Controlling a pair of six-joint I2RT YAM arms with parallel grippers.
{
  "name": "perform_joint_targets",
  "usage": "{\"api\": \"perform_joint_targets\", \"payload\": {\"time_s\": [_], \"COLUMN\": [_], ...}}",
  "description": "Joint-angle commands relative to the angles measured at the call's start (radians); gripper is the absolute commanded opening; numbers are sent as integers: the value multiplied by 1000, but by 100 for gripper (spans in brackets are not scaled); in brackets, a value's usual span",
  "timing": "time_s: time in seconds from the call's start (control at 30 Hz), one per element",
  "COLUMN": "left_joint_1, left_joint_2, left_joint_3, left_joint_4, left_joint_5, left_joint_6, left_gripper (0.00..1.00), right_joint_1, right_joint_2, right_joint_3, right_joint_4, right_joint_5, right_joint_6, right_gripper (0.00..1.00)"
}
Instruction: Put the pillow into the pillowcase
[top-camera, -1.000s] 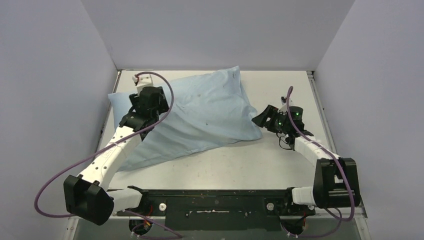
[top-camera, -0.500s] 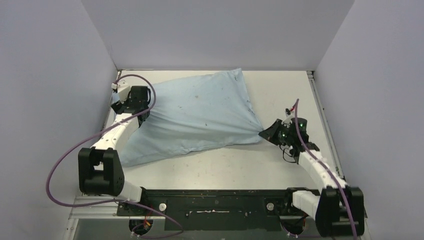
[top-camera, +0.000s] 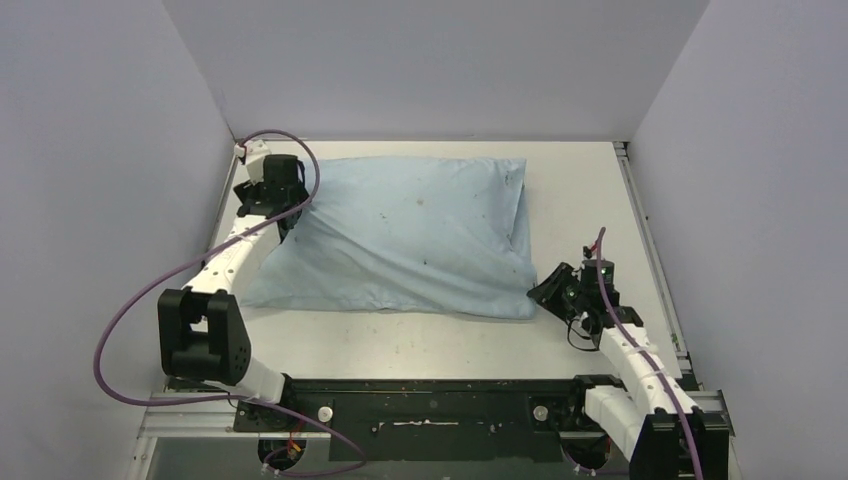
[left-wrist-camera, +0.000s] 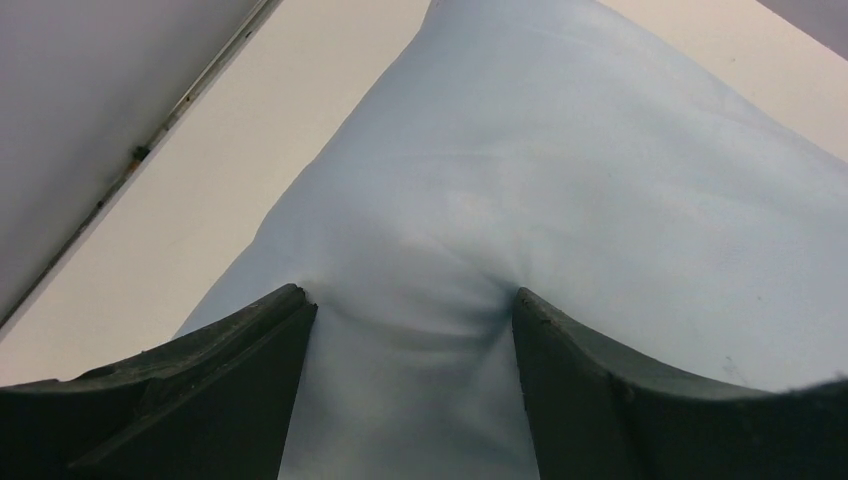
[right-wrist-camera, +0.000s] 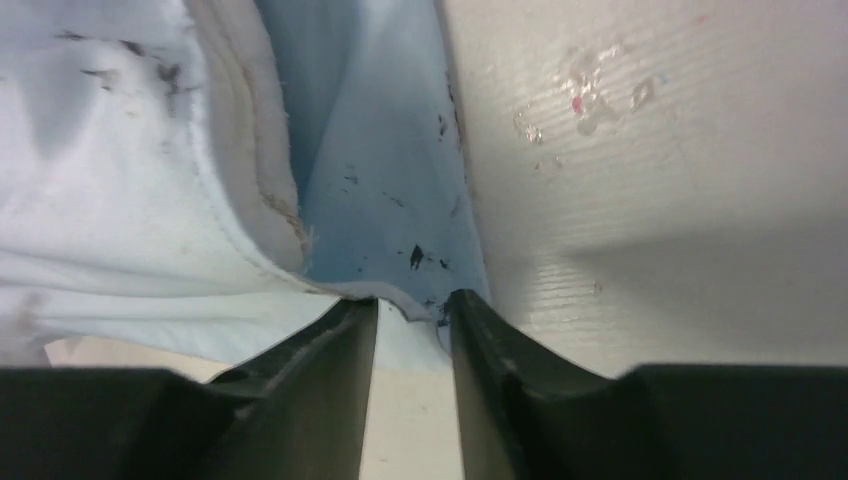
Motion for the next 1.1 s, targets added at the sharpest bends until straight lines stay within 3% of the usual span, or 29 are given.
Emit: {"api": "perform_joint_targets", "payload": {"time_s": [0.0,0.13,0.27,0.43,0.53,0.77,0.97,1.03,1.07], "left_joint_1": [-37,-168,-267,-289,-295,-306,-310,-311,-311], "left_joint_2": [-64,-131,-193,-267,-279,-328,-357,-359,-359], "left_joint_3": [96,120,81,-61,-109,-164,-179,-182,-187], "left_joint_4": [-82,-73,-48,50,71,73,77,78,81], "left_joint_5": [-36,-34,97,359,443,454,409,395,382], "left_joint_6": [107,245,261,227,226,221,227,226,226], "left_gripper": [71,71,71,71,70,70,70,70,70], "right_joint_1": [-3,12,6,-53,-66,-79,-79,-79,-80], "right_joint_2": [-73,-138,-108,220,432,721,873,912,927], "right_joint_3": [138,211,216,270,333,424,511,539,554], "right_joint_4": [-116,-91,149,511,633,825,946,969,984], "right_joint_5": [104,7,-102,-264,-346,-426,-473,-458,-449], "right_joint_6": [5,-20,-60,-61,-63,-54,-6,9,14], "right_gripper": [42,54,57,57,65,64,55,40,22]}}
